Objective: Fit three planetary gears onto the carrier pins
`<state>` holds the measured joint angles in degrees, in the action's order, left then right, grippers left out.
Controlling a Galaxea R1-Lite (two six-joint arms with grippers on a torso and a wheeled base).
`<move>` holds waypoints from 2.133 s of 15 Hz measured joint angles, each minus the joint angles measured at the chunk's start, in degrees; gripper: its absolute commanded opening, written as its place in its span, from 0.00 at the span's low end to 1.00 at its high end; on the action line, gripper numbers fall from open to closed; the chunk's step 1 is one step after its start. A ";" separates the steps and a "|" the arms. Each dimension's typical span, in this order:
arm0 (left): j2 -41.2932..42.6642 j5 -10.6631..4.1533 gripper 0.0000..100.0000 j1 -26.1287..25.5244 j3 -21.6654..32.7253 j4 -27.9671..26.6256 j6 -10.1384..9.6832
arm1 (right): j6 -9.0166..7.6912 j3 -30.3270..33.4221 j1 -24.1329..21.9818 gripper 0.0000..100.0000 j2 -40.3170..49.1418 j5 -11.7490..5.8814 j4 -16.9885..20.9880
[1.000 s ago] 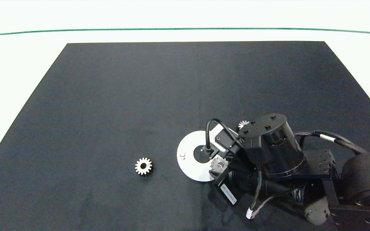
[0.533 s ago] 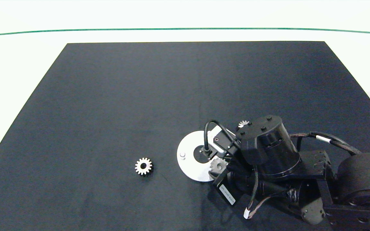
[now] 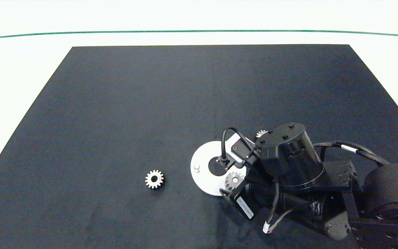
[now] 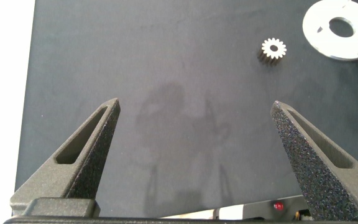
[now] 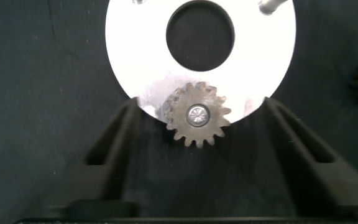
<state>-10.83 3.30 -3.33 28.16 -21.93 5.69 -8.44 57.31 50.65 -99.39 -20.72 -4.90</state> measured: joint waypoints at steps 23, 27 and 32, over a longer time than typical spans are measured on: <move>0.46 0.02 1.00 0.11 0.30 -0.02 0.00 | 1.19 2.39 -19.98 1.00 2.29 6.67 -1.90; 0.52 0.02 1.00 0.06 0.37 0.00 0.00 | 1.44 5.71 -19.96 1.00 -0.35 6.67 -0.85; 0.61 0.00 1.00 0.00 0.45 -0.02 -0.02 | 1.69 7.74 -20.18 0.89 -2.86 6.67 -0.39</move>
<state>-10.22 3.30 -3.33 28.61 -21.96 5.67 -6.74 65.05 30.48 -102.25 -14.06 -5.29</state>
